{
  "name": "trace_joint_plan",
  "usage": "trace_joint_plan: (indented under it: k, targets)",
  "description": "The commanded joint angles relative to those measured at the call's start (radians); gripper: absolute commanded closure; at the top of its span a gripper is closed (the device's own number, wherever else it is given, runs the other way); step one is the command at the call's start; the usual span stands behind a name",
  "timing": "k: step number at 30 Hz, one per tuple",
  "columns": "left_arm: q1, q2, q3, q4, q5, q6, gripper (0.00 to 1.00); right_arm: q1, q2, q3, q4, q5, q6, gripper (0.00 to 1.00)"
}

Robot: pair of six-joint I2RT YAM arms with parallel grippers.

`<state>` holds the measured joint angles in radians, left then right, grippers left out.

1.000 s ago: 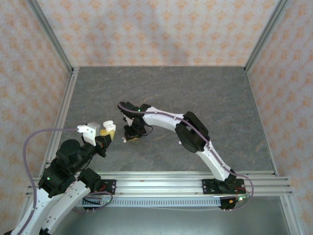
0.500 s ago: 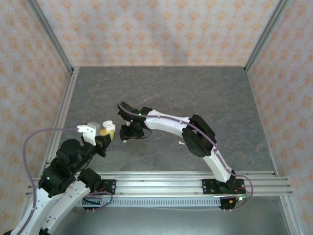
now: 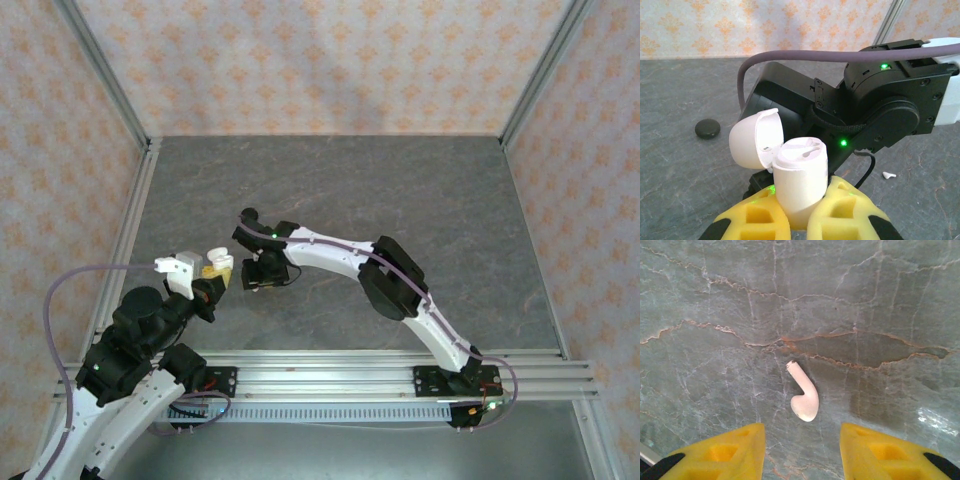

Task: Insert wireless bluetooth earbuds into charging case

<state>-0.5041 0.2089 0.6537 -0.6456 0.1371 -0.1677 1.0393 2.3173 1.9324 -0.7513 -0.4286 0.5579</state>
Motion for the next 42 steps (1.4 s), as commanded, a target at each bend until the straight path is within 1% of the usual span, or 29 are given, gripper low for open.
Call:
trace_joint_plan:
  k: [1,7,13,16,21,23,26,30,31,34,39,42]
  targets:
    - [-0.007,-0.014,0.017,-0.015,-0.03,-0.01,1.0,0.002,0.039,0.042,-0.026,0.024,0.026,0.56]
    - [-0.007,-0.018,0.017,-0.024,-0.033,-0.003,1.0,0.002,0.085,0.096,-0.056,0.041,0.021,0.58]
    - [-0.008,-0.029,0.021,-0.039,-0.044,0.001,1.0,0.005,0.117,0.143,-0.119,0.089,-0.013,0.69]
    - [-0.008,-0.034,0.019,-0.042,-0.047,0.002,1.0,0.007,0.114,0.145,-0.151,0.112,-0.042,0.73]
    - [-0.007,-0.031,0.022,-0.043,-0.049,0.005,1.0,0.008,0.094,0.119,-0.207,0.14,-0.097,0.8]
    - [-0.007,-0.032,0.024,-0.044,-0.05,0.004,1.0,0.008,0.073,0.093,-0.216,0.142,-0.122,0.81]
    - [-0.007,-0.03,0.023,-0.044,-0.045,-0.001,1.0,0.007,0.037,0.06,-0.249,0.156,-0.201,0.82]
    - [-0.007,-0.029,0.021,-0.042,-0.042,-0.007,1.0,-0.001,-0.01,0.023,-0.328,0.163,-0.412,0.84]
    - [-0.007,-0.029,0.02,-0.041,-0.041,-0.007,1.0,-0.003,-0.026,0.005,-0.348,0.159,-0.48,0.85]
    - [-0.008,-0.029,0.016,-0.039,-0.042,-0.006,1.0,-0.02,-0.067,-0.072,-0.398,0.165,-0.612,0.85]
    - [-0.007,-0.027,0.006,-0.033,-0.038,-0.016,1.0,-0.085,-0.113,-0.215,-0.397,0.104,-0.697,0.85]
    - [-0.007,-0.026,0.0,-0.034,-0.037,-0.019,1.0,-0.108,-0.151,-0.276,-0.35,0.064,-0.727,0.77]
